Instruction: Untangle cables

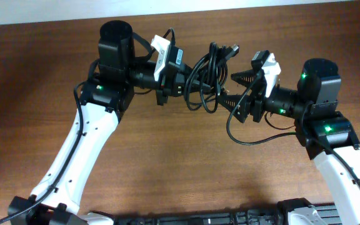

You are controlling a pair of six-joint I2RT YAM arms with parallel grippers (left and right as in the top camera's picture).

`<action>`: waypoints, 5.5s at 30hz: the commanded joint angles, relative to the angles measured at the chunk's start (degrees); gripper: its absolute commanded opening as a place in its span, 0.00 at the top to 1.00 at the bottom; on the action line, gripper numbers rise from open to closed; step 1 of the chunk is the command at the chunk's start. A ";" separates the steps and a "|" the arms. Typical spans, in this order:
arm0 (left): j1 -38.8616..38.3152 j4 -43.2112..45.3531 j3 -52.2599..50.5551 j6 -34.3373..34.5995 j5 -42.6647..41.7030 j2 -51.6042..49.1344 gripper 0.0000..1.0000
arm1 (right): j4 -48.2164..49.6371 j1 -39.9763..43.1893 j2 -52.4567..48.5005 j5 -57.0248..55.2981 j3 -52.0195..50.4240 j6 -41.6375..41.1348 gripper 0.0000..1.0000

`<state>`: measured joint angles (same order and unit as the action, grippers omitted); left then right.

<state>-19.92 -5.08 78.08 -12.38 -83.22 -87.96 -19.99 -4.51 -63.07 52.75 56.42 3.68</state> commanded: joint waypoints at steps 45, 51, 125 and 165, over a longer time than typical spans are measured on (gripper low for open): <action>-1.46 -1.18 0.28 0.37 3.54 1.09 1.00 | 2.21 -0.33 -0.09 -2.47 0.92 0.37 0.16; -2.08 -1.20 0.28 0.37 3.32 1.09 1.00 | 3.54 -0.33 -0.09 -4.98 0.92 0.37 0.16; -6.93 -27.23 0.28 -49.27 40.74 1.09 1.00 | -0.46 6.56 8.70 -13.88 0.92 -6.45 0.13; -14.05 -27.80 0.28 -51.58 55.69 1.09 1.00 | -11.19 6.43 -2.21 -24.98 0.92 -6.93 0.13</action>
<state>-34.00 -34.83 78.06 -63.22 -31.11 -87.96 -29.80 1.80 -64.99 28.34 56.47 -4.23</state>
